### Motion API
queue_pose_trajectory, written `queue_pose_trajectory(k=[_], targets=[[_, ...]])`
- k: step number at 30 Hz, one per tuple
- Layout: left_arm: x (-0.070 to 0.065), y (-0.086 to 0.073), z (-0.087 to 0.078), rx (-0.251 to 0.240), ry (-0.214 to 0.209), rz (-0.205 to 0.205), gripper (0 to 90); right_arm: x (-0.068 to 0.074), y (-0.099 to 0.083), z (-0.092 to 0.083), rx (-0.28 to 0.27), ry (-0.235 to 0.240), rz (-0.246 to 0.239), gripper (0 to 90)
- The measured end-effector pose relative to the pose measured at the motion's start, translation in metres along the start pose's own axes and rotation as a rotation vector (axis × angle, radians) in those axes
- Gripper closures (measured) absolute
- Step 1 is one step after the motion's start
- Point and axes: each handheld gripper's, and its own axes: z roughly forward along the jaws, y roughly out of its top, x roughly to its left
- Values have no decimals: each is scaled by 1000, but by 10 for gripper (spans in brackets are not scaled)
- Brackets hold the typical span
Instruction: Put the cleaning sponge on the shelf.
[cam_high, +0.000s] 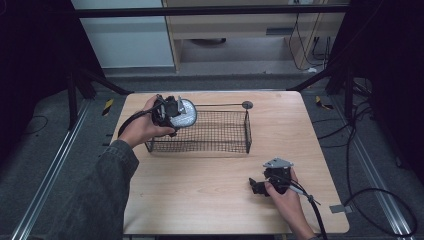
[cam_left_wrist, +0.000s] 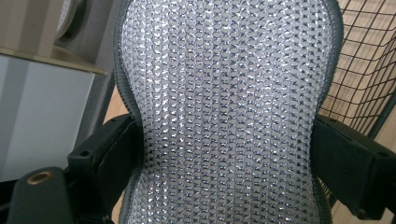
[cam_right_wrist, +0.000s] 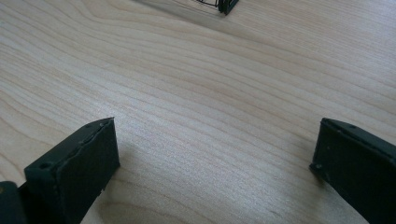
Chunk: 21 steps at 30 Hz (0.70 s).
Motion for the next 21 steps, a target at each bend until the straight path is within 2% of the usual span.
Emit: queue_pose_trajectory(k=[8,12,16,21], targets=[[-2,-1,11,1,-27,3,111,0,0,0,0,0,0,6],[-2,-1,16,-12,-36,-12,110,0,0,0,0,0,0,5],[-1,-1,20,0,-43,-2,110,0,0,0,0,0,0,6],[0,-4,24,-2,-52,-25,110,0,0,0,-1,-1,1,5]])
